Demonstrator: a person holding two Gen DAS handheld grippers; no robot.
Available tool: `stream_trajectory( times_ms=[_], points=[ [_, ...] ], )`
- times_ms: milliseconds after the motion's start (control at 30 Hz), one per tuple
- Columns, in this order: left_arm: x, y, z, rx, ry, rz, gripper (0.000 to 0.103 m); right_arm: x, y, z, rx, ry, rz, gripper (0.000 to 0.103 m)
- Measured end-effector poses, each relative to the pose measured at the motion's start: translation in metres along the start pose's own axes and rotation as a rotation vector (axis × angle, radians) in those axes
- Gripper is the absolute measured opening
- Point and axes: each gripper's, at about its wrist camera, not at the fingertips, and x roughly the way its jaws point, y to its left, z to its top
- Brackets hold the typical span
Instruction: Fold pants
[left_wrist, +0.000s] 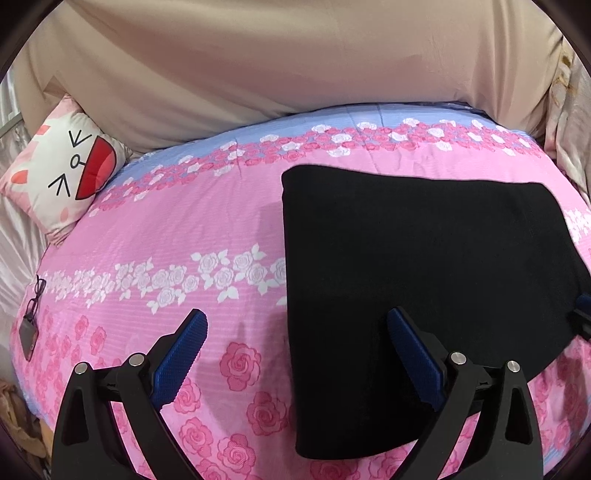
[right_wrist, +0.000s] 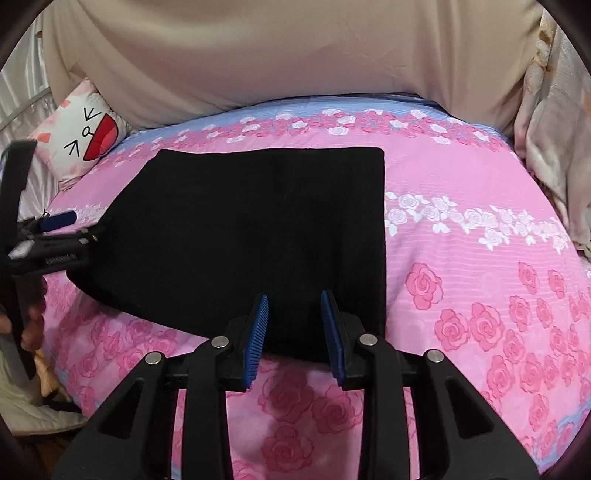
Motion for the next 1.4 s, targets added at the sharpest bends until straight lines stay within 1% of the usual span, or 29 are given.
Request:
stream_trajectory(
  times_ms=[33,100,167,200,233,267,300,333,400,500,567,633,700,733,800,833,933,1000,1067,1167,1267,1400],
  points=[
    [-0.003,0.001,0.000,-0.007,0.000,-0.002,0.097,-0.006,0.000,0.003,0.013,-0.010,0.005,0.029],
    [-0.013,0.004,0.000,-0.012,-0.015,-0.008,0.096,-0.023,-0.005,0.009,0.048,-0.046,0.054,0.029],
    [-0.020,0.006,-0.001,-0.014,-0.028,0.001,0.096,-0.040,-0.013,0.012,0.080,-0.080,0.071,0.030],
    [-0.024,0.008,-0.001,-0.020,-0.031,0.000,0.096,-0.046,-0.017,0.012,0.090,-0.093,0.063,0.030],
    [-0.029,0.013,-0.003,-0.032,-0.032,-0.010,0.096,-0.050,-0.020,0.012,0.096,-0.099,0.050,0.033],
    [-0.034,0.018,-0.005,-0.047,-0.034,-0.031,0.096,-0.057,-0.026,0.011,0.110,-0.106,0.021,0.043],
    [-0.039,0.023,-0.006,-0.062,-0.034,-0.054,0.096,-0.061,-0.031,0.010,0.121,-0.113,0.002,0.047],
    [-0.042,0.027,-0.007,-0.075,-0.034,-0.069,0.096,-0.065,-0.035,0.009,0.130,-0.118,-0.011,0.048],
    [-0.049,0.038,-0.009,-0.106,-0.033,-0.095,0.096,-0.072,-0.045,0.005,0.157,-0.123,-0.035,0.048],
    [-0.058,0.056,-0.015,-0.151,-0.038,-0.092,0.096,-0.074,-0.056,0.002,0.189,-0.119,-0.059,0.051],
    [-0.059,0.062,-0.019,-0.161,-0.036,-0.079,0.096,-0.073,-0.060,-0.003,0.203,-0.109,-0.069,0.058],
    [-0.058,0.065,-0.023,-0.163,-0.021,-0.074,0.096,-0.072,-0.063,-0.006,0.205,-0.102,-0.060,0.061],
    [-0.054,0.065,-0.025,-0.164,-0.003,-0.104,0.096,-0.065,-0.066,-0.008,0.219,-0.080,-0.018,0.067],
    [-0.051,0.063,-0.025,-0.164,0.013,-0.138,0.096,-0.062,-0.066,-0.008,0.227,-0.069,-0.003,0.072],
    [-0.044,0.057,-0.025,-0.163,0.047,-0.192,0.096,-0.057,-0.065,-0.007,0.229,-0.052,0.008,0.073],
    [-0.043,0.055,-0.024,-0.161,0.056,-0.207,0.096,-0.056,-0.064,-0.007,0.225,-0.049,0.006,0.074],
    [-0.038,0.043,-0.024,-0.138,0.077,-0.228,0.096,-0.054,-0.061,-0.007,0.217,-0.043,0.009,0.081],
    [-0.036,0.035,-0.025,-0.117,0.088,-0.236,0.096,-0.053,-0.058,-0.007,0.207,-0.040,0.007,0.082],
    [-0.033,0.027,-0.025,-0.095,0.098,-0.221,0.096,-0.053,-0.058,-0.006,0.202,-0.037,0.004,0.082],
    [-0.030,0.019,-0.026,-0.061,0.090,-0.158,0.096,-0.050,-0.056,-0.005,0.203,-0.030,0.008,0.082],
    [-0.029,0.017,-0.026,-0.043,0.083,-0.119,0.096,-0.047,-0.053,-0.003,0.194,-0.023,-0.001,0.082],
    [-0.028,0.018,-0.025,-0.032,0.058,-0.050,0.096,-0.045,-0.049,0.000,0.189,-0.025,0.006,0.082]
  ],
)
